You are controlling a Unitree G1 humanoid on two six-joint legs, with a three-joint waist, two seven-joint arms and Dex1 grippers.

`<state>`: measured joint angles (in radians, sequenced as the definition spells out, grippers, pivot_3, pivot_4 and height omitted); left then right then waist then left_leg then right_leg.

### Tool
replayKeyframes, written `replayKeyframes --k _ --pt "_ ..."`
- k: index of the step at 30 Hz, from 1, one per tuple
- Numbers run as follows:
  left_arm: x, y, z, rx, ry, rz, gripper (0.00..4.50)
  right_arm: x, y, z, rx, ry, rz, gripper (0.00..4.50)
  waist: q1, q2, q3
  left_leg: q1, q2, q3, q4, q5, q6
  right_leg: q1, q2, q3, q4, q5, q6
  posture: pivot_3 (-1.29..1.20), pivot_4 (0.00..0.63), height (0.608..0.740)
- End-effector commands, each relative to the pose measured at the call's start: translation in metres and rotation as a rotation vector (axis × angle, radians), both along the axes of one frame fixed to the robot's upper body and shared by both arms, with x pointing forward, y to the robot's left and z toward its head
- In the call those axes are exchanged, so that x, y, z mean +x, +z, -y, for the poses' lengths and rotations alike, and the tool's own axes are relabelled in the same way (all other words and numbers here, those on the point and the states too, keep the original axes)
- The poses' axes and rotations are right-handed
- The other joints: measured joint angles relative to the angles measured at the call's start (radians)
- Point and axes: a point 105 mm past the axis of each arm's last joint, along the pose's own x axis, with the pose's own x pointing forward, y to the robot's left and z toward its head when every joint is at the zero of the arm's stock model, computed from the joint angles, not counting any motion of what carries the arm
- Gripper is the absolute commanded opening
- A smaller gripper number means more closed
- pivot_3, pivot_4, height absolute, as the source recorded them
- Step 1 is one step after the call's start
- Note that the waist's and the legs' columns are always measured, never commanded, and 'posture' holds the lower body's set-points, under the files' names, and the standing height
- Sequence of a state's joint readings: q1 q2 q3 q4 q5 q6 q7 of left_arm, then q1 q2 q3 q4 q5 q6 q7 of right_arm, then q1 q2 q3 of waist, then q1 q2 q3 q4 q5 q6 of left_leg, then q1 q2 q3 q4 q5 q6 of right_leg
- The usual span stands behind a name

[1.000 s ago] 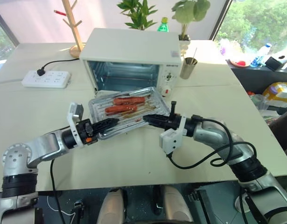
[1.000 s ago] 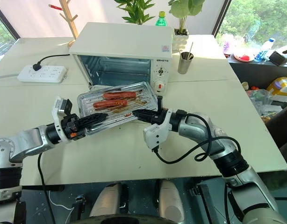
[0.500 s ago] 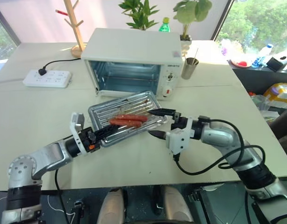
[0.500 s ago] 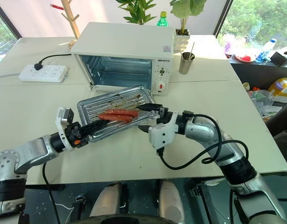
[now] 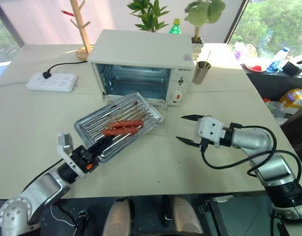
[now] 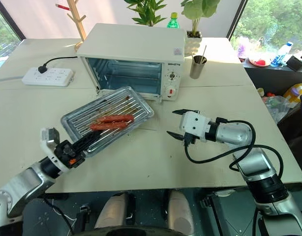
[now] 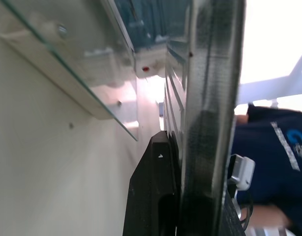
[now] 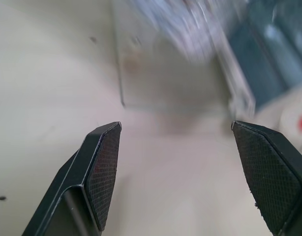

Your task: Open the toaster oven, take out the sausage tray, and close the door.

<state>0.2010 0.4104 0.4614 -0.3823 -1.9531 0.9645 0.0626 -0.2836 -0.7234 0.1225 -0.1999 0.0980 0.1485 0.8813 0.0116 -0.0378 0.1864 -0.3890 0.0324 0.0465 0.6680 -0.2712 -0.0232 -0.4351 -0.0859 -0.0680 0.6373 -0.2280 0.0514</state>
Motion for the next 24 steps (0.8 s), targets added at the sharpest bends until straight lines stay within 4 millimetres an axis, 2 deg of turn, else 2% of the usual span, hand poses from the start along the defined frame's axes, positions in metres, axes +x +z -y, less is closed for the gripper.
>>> replayKeyframes --k 1,6,12,17,24 --pt "-0.012 0.019 -0.009 -0.013 0.077 0.087 0.0 0.011 0.005 0.008 0.063 -0.056 -0.037 3.66 0.001 0.0 0.0 0.0 0.0 0.0 0.0 0.0 0.0 0.0 0.0 0.0 -0.001 0.0 0.0 0.0 0.15 0.717" --pt "-0.038 0.01 -0.018 -0.037 0.204 0.043 0.0 0.028 -0.013 0.013 0.079 -0.093 -0.125 3.66 0.0 0.001 0.0 -0.001 0.0 0.001 0.0 -0.002 0.004 0.002 0.0 0.0 -0.007 0.001 -0.001 0.0 0.15 0.717" --pt "-0.06 0.017 -0.036 -0.074 0.39 0.067 0.0 0.035 -0.027 0.008 0.093 -0.081 -0.192 3.66 0.002 0.001 0.0 -0.002 0.0 0.001 0.0 -0.003 0.005 0.002 0.0 0.0 -0.008 0.0 -0.001 0.0 0.15 0.717" --pt "-0.079 0.015 -0.058 -0.091 0.565 0.059 0.0 0.042 -0.031 -0.002 0.111 -0.076 -0.209 3.66 -0.001 0.001 0.0 -0.002 0.0 0.002 0.0 -0.004 0.006 0.002 0.0 -0.001 -0.009 0.0 0.0 0.0 0.15 0.717" --pt "-0.097 0.014 -0.085 -0.047 0.688 0.067 0.0 0.052 -0.032 -0.015 0.136 -0.068 -0.214 3.66 -0.001 0.001 0.001 -0.003 0.001 0.001 0.0 -0.004 0.006 0.001 0.003 -0.001 -0.01 -0.001 0.001 0.0 0.15 0.717"
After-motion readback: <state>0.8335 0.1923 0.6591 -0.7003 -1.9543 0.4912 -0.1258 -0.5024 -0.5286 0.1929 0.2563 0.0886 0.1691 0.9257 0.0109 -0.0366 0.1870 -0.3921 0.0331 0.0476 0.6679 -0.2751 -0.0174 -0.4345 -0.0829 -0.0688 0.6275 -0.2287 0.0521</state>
